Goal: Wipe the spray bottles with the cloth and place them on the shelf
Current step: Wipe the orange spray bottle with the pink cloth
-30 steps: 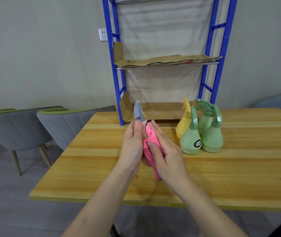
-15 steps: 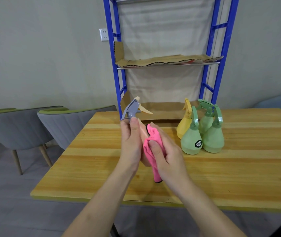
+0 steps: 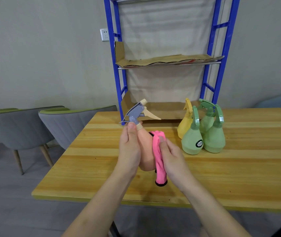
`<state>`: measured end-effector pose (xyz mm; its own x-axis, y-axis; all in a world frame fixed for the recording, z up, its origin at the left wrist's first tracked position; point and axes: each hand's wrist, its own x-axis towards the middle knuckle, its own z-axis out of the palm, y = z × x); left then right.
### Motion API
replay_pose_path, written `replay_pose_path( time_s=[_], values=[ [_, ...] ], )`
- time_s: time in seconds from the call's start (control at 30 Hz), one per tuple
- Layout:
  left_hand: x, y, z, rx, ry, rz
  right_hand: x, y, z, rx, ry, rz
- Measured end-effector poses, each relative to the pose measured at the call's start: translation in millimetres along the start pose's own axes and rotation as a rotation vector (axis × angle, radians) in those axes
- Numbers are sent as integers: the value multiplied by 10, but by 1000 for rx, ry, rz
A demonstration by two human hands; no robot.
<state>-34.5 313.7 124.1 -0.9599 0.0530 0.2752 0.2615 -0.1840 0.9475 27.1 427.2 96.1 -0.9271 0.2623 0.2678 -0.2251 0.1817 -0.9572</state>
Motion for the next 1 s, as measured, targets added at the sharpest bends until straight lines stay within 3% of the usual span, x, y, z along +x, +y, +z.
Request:
replay_pose_path(
  time_s=[0.17,0.23,0.3,0.57,0.67,0.77,0.87,1.0],
  values=[
    [-13,-30,89,31,-54,-13,-44,77,76,-432,59,-387],
    [4,-58,90,21,-71,-24,0,84,60,-442,33,-434],
    [17,-90,73,14,-58,-20,13,90,29,-321,30,-340],
    [-50,-138,83,-109,159,7,-69,-36,117,517,145,439],
    [-44,-196,107,-73,229,87,-60,-59,178,679,194,488],
    [-18,-229,141,36,260,209,-73,-79,211,689,214,537],
    [31,-243,166,112,209,271,-90,-46,177,584,225,534],
    [86,-381,133,183,66,183,-95,-18,82,503,209,513]
  ],
)
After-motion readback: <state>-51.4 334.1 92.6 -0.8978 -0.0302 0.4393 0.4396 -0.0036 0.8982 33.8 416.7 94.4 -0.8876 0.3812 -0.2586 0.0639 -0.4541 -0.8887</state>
